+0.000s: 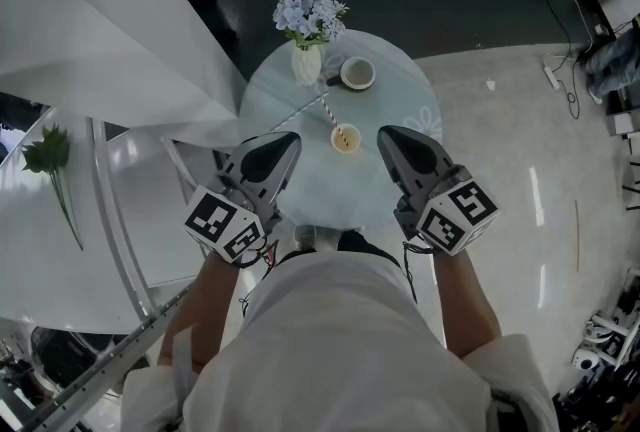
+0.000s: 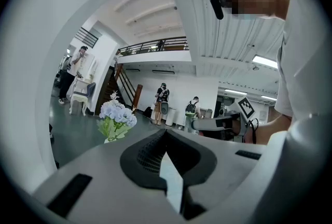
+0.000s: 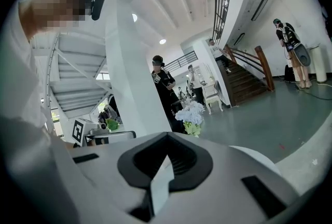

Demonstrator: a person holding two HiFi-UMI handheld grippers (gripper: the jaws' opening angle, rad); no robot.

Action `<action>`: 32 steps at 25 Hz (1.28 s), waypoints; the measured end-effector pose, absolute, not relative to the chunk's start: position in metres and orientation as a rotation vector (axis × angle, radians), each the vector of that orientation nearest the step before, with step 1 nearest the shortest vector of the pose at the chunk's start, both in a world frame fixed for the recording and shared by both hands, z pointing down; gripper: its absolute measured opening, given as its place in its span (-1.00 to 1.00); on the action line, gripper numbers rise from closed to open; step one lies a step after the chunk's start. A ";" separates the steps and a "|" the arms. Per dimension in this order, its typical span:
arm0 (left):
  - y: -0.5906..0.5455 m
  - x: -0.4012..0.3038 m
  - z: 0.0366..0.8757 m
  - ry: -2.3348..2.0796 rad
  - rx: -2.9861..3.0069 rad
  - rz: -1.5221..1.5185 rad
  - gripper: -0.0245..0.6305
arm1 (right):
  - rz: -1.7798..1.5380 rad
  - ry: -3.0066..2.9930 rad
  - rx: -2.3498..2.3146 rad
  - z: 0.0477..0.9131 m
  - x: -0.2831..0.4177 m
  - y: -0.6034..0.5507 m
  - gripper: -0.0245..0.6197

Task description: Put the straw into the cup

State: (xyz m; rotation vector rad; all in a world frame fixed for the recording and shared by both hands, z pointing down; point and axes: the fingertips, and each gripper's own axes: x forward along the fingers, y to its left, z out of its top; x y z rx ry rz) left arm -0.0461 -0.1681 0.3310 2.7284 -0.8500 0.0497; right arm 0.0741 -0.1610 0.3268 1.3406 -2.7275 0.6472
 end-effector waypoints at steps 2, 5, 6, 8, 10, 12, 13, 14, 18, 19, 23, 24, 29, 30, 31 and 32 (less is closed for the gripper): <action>-0.167 -0.046 0.331 -0.848 2.726 0.051 -0.86 | 0.651 -2.727 1.337 0.328 0.072 -0.161 -0.86; -0.166 -0.046 0.332 -0.846 2.723 0.052 -0.86 | 0.643 -2.730 1.325 0.327 0.070 -0.161 -0.86; -0.166 -0.046 0.333 -0.845 2.722 0.052 -0.86 | 0.639 -2.732 1.320 0.327 0.069 -0.161 -0.86; -0.166 -0.045 0.333 -0.843 2.722 0.052 -0.86 | 0.636 -2.732 1.313 0.327 0.068 -0.160 -0.86; -0.167 -0.045 0.332 -0.841 2.723 0.050 -0.86 | 0.634 -2.732 1.305 0.327 0.067 -0.160 -0.86; -0.168 -0.044 0.333 -0.841 2.723 0.048 -0.86 | 0.635 -2.733 1.298 0.328 0.066 -0.161 -0.86; -0.168 -0.044 0.333 -0.841 2.722 0.049 -0.86 | 0.640 -2.731 1.301 0.329 0.067 -0.161 -0.86; -0.168 -0.043 0.334 -0.842 2.722 0.051 -0.86 | 0.646 -2.729 1.304 0.330 0.067 -0.161 -0.86; -0.167 -0.043 0.336 -0.844 2.720 0.060 -0.86 | 0.640 -2.731 1.287 0.331 0.067 -0.162 -0.86; -0.167 -0.043 0.337 -0.842 2.722 0.062 -0.86 | 0.640 -2.731 1.285 0.331 0.067 -0.162 -0.86; -0.167 -0.045 0.337 -0.846 2.716 0.062 -0.86 | 0.652 -2.730 1.288 0.332 0.065 -0.162 -0.87; -0.167 -0.045 0.337 -0.848 2.715 0.062 -0.86 | 0.654 -2.730 1.287 0.332 0.064 -0.162 -0.86; -0.167 -0.044 0.340 -0.848 2.711 0.069 -0.86 | 0.655 -2.732 1.266 0.334 0.062 -0.162 -0.87; -0.167 -0.044 0.341 -0.847 2.711 0.070 -0.86 | 0.653 -2.732 1.262 0.335 0.063 -0.162 -0.87; -0.167 -0.043 0.342 -0.846 2.710 0.072 -0.86 | 0.652 -2.731 1.259 0.336 0.062 -0.162 -0.87; -0.167 -0.043 0.342 -0.846 2.709 0.072 -0.86 | 0.653 -2.731 1.258 0.336 0.062 -0.162 -0.87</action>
